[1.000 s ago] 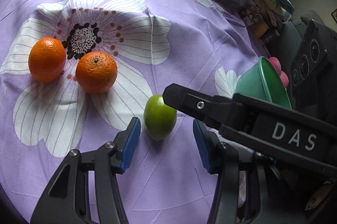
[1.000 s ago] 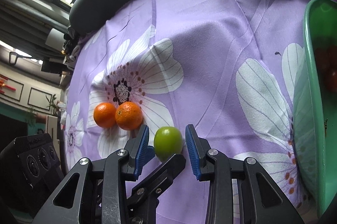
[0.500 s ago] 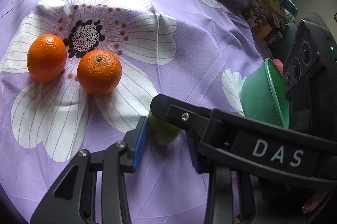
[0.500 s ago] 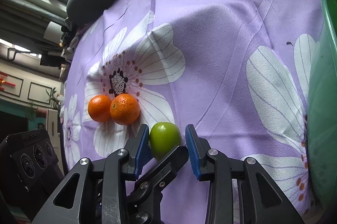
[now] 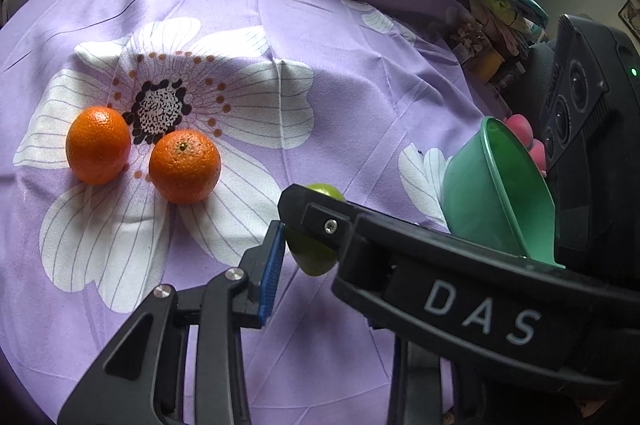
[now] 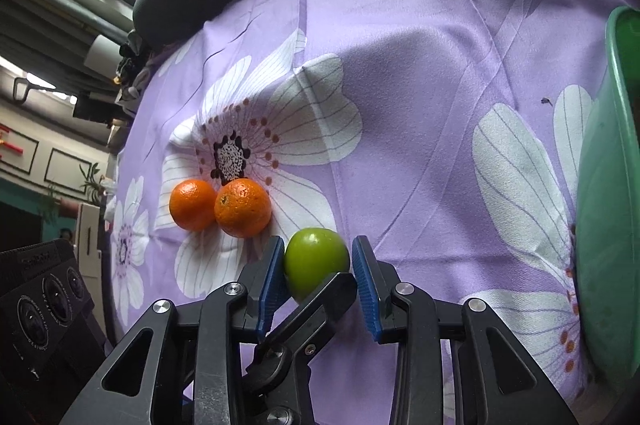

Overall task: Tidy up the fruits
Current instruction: 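Carry the held lime over the green bowl with the right tool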

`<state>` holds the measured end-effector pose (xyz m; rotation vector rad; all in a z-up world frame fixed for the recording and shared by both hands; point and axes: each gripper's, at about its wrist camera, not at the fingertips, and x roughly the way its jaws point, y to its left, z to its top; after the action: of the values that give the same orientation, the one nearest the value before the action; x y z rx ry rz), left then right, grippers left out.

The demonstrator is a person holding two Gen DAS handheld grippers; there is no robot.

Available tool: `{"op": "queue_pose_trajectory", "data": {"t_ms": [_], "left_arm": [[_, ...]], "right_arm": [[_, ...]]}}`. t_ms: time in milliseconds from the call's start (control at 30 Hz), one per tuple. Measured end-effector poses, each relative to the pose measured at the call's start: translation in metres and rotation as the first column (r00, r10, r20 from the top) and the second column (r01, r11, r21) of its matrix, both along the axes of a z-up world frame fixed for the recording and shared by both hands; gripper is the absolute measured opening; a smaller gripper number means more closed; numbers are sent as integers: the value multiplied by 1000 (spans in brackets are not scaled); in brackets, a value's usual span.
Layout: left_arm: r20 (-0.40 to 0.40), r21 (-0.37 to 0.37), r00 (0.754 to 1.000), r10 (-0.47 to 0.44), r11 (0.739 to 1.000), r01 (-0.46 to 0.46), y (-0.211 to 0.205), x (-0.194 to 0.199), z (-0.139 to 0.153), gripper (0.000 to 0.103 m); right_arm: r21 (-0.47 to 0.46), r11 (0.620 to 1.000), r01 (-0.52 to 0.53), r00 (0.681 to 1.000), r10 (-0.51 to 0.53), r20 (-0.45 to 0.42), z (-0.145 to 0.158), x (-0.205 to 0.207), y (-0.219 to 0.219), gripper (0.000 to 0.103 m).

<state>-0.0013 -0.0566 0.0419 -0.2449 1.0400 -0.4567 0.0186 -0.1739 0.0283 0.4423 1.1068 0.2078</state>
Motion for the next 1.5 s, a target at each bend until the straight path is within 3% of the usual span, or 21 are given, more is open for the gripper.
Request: {"op": "queue_pose_trajectory", "data": {"t_ms": [300,733,1100,1500], "left_arm": [[135,-36,991,-7,999,12,-7,-18,31,32],[306,-77,950,-58,993,85,-40,-45,70,32],[358,-30,914,-192,976,216,-92,-47,83,32],[329,7,884,-332,937,350,-145,-43,75,32]], "right_arm": [[-20,999,30,991,-27,135,36,-21,-6,38],[-26,994,111,944,-97,316,84,-59,-35,38],[36,972,234,898,-230,374,95,-81,-85,38],[91,926,366,859,-374,348,86,-97,-135,38]]}}
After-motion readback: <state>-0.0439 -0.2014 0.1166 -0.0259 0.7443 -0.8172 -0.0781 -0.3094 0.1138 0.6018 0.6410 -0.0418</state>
